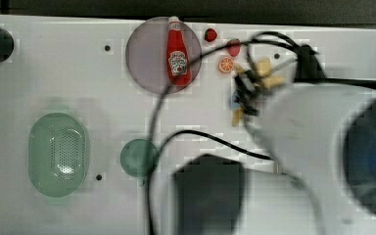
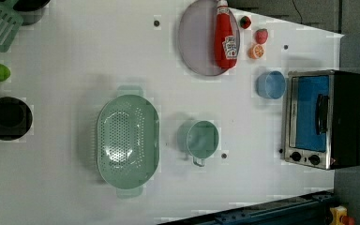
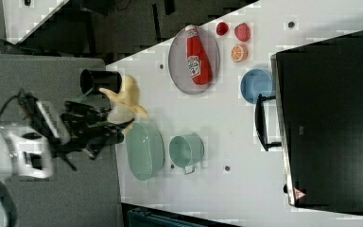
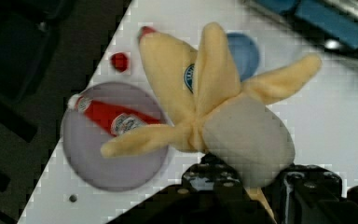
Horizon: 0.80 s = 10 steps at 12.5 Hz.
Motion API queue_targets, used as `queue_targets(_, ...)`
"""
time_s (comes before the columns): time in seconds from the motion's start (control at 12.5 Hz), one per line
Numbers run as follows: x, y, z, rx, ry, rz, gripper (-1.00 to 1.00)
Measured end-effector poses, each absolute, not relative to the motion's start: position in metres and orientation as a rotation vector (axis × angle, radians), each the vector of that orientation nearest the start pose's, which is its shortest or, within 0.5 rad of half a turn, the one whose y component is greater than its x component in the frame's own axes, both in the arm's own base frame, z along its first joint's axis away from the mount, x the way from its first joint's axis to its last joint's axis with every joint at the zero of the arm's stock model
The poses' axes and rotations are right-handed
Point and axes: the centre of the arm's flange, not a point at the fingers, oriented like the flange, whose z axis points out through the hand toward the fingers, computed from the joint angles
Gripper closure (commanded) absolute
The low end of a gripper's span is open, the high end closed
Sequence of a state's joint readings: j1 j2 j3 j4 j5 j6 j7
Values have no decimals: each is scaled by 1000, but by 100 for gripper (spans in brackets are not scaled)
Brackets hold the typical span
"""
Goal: Pick banana from table and place on oven.
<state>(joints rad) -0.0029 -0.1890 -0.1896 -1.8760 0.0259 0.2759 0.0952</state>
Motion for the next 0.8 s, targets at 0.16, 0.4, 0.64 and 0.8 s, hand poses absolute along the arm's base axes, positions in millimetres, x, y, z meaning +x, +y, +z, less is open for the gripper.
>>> queue_targets(0.16,500,-165,576,-2610,1607,-135,57)
queue_targets(0.4,498,-255,507,-2708,1608,-77,57)
queue_targets(0.64,486,-331,446,-2801,1571,-53,57)
queue_targets(0.8,478,-358,419,-2876,1491,21,57)
